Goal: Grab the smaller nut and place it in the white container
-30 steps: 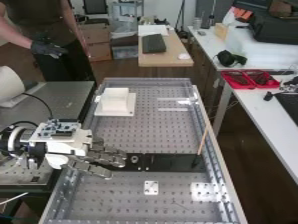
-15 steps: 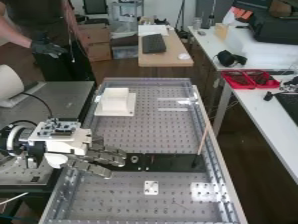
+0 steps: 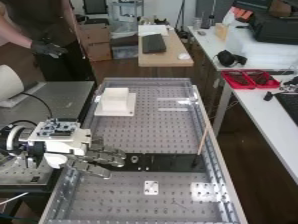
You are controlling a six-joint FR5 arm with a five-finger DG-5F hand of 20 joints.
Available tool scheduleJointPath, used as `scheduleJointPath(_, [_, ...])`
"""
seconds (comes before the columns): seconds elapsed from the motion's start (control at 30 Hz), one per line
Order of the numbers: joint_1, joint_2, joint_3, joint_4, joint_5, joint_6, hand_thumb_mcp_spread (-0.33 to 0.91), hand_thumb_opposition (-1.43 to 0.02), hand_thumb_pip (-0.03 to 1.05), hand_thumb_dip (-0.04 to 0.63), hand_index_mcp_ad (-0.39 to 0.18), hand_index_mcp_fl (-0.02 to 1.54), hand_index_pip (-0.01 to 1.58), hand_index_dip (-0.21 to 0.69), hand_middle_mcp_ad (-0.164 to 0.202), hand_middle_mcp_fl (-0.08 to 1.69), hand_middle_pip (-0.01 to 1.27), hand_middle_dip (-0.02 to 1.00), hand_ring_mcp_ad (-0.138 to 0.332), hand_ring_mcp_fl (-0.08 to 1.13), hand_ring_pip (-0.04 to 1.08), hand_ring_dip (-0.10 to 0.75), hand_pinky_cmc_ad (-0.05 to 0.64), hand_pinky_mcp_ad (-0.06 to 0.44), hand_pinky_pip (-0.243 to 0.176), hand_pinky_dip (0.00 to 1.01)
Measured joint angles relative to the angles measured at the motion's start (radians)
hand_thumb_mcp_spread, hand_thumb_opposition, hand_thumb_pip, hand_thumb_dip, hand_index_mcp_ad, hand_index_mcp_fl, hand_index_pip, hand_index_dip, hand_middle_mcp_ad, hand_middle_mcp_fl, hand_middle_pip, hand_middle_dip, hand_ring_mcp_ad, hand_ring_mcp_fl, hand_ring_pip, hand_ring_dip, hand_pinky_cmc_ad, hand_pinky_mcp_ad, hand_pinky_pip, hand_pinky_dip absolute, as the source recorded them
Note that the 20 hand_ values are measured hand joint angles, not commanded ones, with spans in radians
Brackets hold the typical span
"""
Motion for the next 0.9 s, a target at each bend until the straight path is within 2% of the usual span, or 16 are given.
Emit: scheduleJointPath(0.9, [-0.002,-0.021,0.019,-0.012,-0.014,-0.012,0.44,-0.94,0.63,0.262,-0.298,0.13,1.53,0.18,-0.021,0.05,0.14,0.27,0.03,0.0,0.11,0.099,0.244,0.166,-0.042,0.16])
